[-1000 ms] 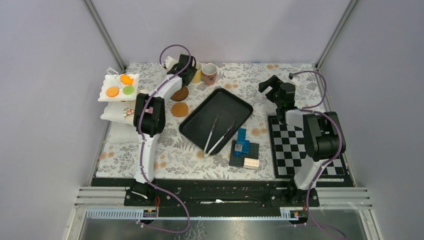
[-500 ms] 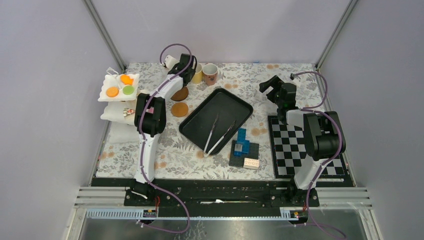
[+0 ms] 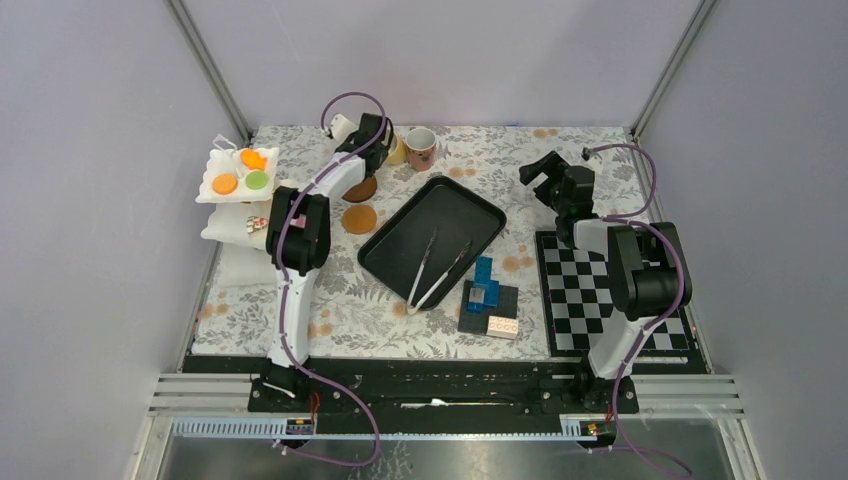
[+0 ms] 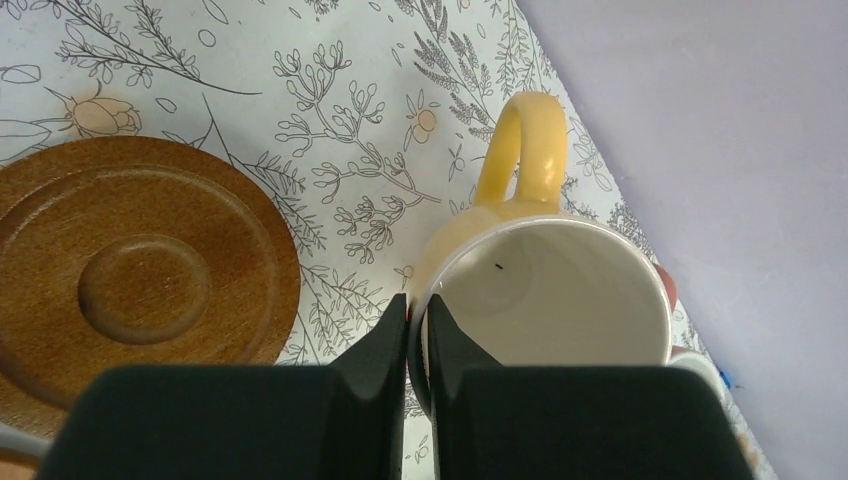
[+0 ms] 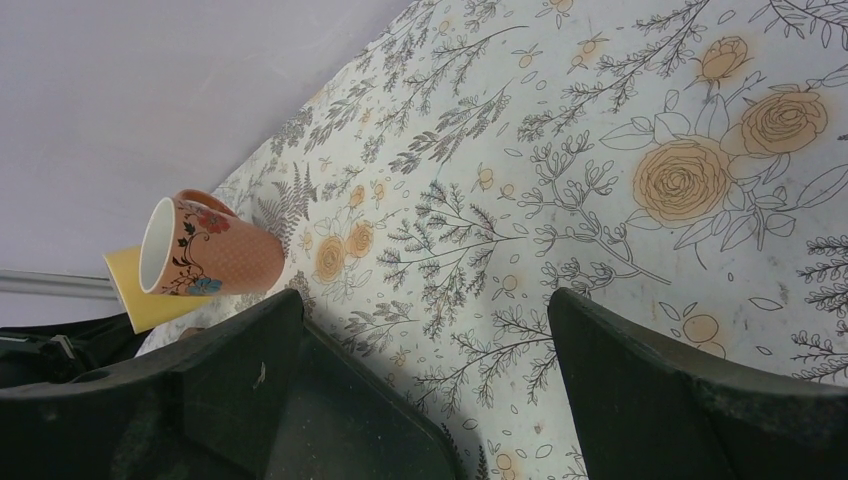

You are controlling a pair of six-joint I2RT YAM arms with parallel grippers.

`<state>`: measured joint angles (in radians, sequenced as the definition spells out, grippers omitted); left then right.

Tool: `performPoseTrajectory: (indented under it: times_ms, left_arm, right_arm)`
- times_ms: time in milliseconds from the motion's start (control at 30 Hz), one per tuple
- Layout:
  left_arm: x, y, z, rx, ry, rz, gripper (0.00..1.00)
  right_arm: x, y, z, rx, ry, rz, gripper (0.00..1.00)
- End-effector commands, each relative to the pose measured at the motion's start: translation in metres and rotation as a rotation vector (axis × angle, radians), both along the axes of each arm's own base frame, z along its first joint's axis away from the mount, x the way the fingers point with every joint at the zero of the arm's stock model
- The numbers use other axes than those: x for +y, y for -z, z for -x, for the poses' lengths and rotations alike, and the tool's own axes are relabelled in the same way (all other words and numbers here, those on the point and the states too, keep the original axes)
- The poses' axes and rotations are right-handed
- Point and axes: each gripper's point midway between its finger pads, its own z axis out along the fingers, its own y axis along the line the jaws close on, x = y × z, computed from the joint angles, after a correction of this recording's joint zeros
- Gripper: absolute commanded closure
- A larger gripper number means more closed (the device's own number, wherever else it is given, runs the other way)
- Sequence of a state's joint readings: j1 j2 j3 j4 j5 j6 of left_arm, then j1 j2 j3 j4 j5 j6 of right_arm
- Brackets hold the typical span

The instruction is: Serve the afternoon tea

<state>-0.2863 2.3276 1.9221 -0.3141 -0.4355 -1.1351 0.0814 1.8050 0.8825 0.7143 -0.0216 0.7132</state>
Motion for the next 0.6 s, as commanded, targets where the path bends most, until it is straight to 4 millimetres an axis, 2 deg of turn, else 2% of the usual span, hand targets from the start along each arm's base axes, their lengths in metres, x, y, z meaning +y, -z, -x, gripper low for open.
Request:
performPoseTrajectory:
  times_ms: [0,200,400,500,567]
  left_arm:
    - [0.011,-0.068,-0.004,-0.123,-0.004,-0.04,1.0]
    - [0.02,-0.115,-0.006,-0.193,0.02,-0.132,1.0]
    - [0.025,-0.171,0.003,-0.247,0.049,-0.184,1.0]
    - [0.028,-0.188,0.01,-0.248,0.059,-0.211,1.0]
    - [0.033,-0.193,0.02,-0.22,0.051,-0.233,1.0]
  right_arm:
    - [0.0,-0.01,-0.009,-0.025,-0.006,-0.021,0.0]
    - [0.002,-0.009,-0.01,-0.022,-0.012,-0.034,0.0]
    - [0.003,-0.009,-0.01,-0.02,-0.015,-0.045,0.0]
    - [0.003,-0.009,-0.01,-0.02,-0.019,-0.045,0.01]
    - [0.003,-0.009,-0.01,-0.02,-0.02,-0.047,0.0]
